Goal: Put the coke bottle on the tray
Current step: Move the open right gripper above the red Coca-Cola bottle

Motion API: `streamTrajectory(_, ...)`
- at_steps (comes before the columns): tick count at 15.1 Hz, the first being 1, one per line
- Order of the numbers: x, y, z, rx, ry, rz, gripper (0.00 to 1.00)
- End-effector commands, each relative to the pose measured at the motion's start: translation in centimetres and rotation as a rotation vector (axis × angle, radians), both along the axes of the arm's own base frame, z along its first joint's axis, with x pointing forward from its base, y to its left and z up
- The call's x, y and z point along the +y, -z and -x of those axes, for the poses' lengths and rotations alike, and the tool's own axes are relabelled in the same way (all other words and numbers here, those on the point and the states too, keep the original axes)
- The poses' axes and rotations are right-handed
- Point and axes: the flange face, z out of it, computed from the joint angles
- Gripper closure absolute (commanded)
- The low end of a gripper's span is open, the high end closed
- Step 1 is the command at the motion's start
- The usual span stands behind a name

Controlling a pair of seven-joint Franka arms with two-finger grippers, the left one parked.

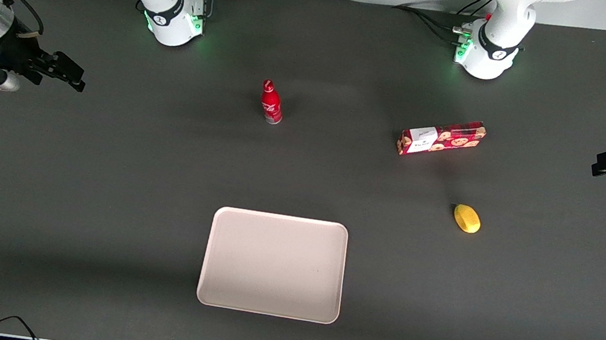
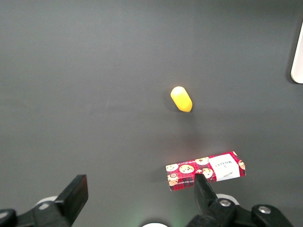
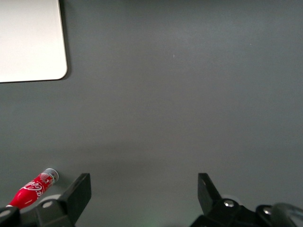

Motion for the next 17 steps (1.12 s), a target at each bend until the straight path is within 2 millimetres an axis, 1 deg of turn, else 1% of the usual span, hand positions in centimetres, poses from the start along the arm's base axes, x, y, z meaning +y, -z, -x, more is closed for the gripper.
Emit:
streamTrajectory(1, -0.8, -1.3, 0.3, 0.004, -0.027, 0.006, 0.0)
streamTrajectory(5, -0.7, -1.7, 0.3, -0.004, -0.025, 0.006, 0.0)
streamTrajectory(6, -0.4, -2.0, 0.4, -0.006, -0.025, 0.009, 0.0)
streamTrajectory(7, 0.2, -2.7, 0.5, 0.006, -0.031, 0.009, 0.0)
streamTrajectory(8, 1.3, -3.6, 0.5, 0.019, -0.048, 0.005, 0.0)
streamTrajectory(9, 3.4, -4.2, 0.7, 0.046, -0.078, 0.005, 0.0)
streamTrajectory(10, 6.2, -4.3, 1.6, 0.091, -0.106, 0.004, 0.0)
streamTrajectory(12, 11.8, -3.6, 3.4, 0.152, -0.075, -0.029, 0.0)
streamTrajectory(13, 14.6, -3.0, 4.6, 0.171, -0.058, -0.018, 0.0)
streamTrajectory(15, 19.9, -1.1, 6.9, 0.209, -0.046, -0.007, 0.0)
streamTrajectory(17, 24.0, 2.0, 9.7, 0.221, -0.038, 0.005, 0.0)
